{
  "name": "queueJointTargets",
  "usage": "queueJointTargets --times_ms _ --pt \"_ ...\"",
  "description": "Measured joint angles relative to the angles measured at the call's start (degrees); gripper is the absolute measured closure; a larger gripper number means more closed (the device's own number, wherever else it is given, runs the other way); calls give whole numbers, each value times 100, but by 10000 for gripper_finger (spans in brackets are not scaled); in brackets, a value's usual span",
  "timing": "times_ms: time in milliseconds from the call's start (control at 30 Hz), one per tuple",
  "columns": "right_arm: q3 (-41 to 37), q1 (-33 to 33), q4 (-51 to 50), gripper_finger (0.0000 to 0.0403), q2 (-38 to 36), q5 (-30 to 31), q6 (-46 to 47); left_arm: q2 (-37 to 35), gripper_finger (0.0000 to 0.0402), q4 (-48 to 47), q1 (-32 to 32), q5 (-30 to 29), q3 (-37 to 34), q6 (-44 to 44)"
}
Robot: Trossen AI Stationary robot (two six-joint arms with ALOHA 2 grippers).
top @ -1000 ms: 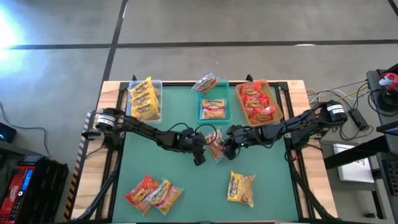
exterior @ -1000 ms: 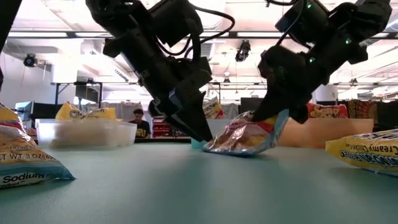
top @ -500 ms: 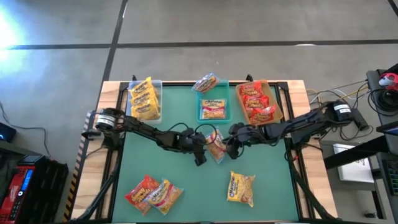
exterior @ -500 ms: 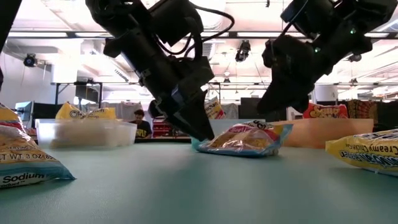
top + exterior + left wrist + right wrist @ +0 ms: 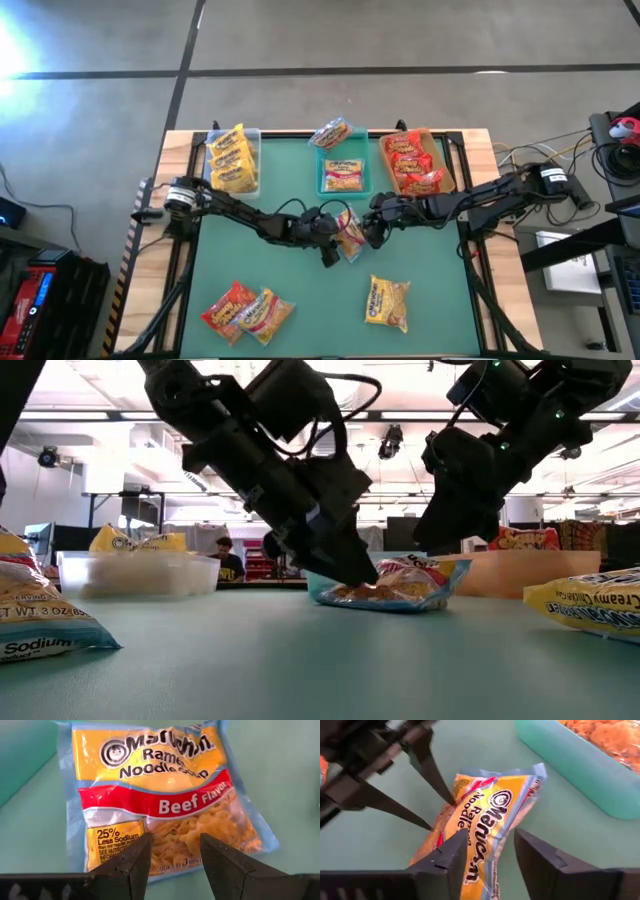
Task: Sort Maruchan noodles
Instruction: Put the blue noodle pack into the green bin
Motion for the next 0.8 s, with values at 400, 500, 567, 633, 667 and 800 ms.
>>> queueJointTargets --times_ms 400,500,567,633,667,800 --pt "0 -4 56 195 170 340 346 552 256 -26 -2 -56 37 -386" --pt "47 -8 52 195 134 42 347 541 265 -60 -7 -48 33 -363" --pt "106 -22 53 195 117 -158 367 539 272 -50 -7 -40 25 -301" --pt "159 -77 53 191 114 -470 350 539 277 -45 -7 -32 21 -284" --pt "168 -113 58 187 129 -641 348 539 279 -42 -7 -21 17 -284" --pt "164 -214 9 166 145 -895 400 539 284 -36 -7 4 11 -273"
